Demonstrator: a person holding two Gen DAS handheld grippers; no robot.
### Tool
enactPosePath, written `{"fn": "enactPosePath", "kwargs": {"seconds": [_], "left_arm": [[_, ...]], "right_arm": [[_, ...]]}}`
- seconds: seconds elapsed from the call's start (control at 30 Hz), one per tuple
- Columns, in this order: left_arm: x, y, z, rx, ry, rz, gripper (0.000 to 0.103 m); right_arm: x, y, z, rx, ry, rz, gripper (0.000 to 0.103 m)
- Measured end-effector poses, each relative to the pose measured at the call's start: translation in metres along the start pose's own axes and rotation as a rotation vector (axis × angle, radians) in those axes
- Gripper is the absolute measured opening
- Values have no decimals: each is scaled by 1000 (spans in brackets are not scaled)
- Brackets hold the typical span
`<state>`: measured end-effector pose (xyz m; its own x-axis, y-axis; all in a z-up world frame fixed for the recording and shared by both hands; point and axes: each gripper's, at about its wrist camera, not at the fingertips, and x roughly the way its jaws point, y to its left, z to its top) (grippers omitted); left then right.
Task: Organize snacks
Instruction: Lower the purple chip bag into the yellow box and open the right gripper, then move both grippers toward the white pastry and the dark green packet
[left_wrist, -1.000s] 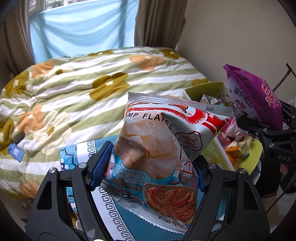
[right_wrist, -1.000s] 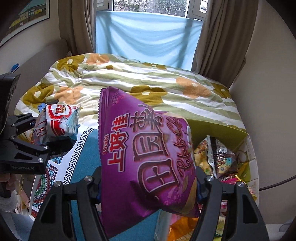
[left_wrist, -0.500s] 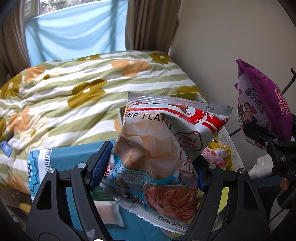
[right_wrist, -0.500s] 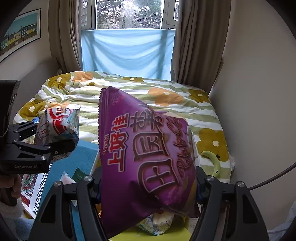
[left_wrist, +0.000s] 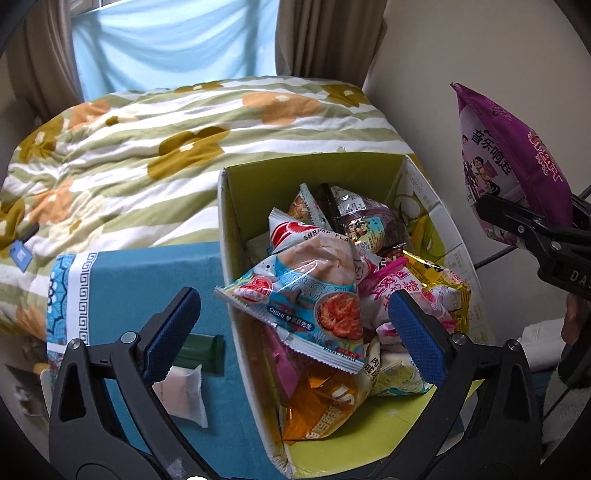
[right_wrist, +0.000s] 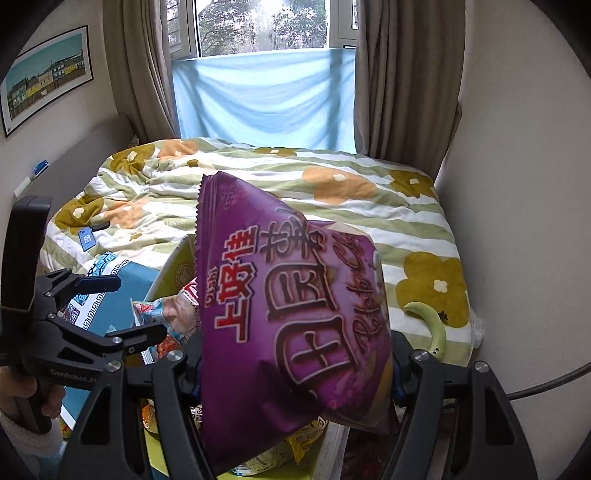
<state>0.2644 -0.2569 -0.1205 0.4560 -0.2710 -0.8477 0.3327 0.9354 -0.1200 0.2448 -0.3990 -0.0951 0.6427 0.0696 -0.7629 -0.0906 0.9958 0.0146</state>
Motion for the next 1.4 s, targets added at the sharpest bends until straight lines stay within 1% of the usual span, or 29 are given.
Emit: {"fn": "enactPosePath", "kwargs": {"seconds": [0.17,0.33,0.43,0.47,0.53,0.57,0.63,0.7,0.77,0.87,0.93,1.07,1.27,1.4], "left_arm": [[-6,16,-1,-24,-17,26,101],[1,26,2,-36,4,66,101],[4,31,1,-49,9,71,101],[5,33,1,-54,10,71,101],[5,37,0,-64,14,70,101],[5,39,-2,-68,15,71,101],[3,42,-5,-74,15,73,101],[0,46,-10,-81,15,74,101],[-3,50,-14,-90,13,74,101],[-9,56,-20,-101,10,67,101],[-15,59,-23,-106,0,60,101],[-36,66,-28,-112,-41,70,101],[-73,87,-49,-146,-93,129,101],[-91,104,-67,-175,-94,164,101]], "right_arm": [[20,2,11,-40,28,-2,66],[44,2,20,-58,70,-2,67],[57,1,24,-58,89,-8,71],[60,2,25,-60,95,-9,73],[63,3,26,-58,86,-13,80],[64,3,27,-58,80,-16,85],[64,4,26,-56,56,-16,86],[58,5,25,-47,17,2,98],[48,4,23,-38,-27,40,101],[37,4,19,-31,-61,41,101],[32,3,18,-22,-57,46,101],[17,4,17,-14,-36,7,101],[-19,9,13,-5,-100,-18,101],[-33,19,8,-19,-126,-5,101]]}}
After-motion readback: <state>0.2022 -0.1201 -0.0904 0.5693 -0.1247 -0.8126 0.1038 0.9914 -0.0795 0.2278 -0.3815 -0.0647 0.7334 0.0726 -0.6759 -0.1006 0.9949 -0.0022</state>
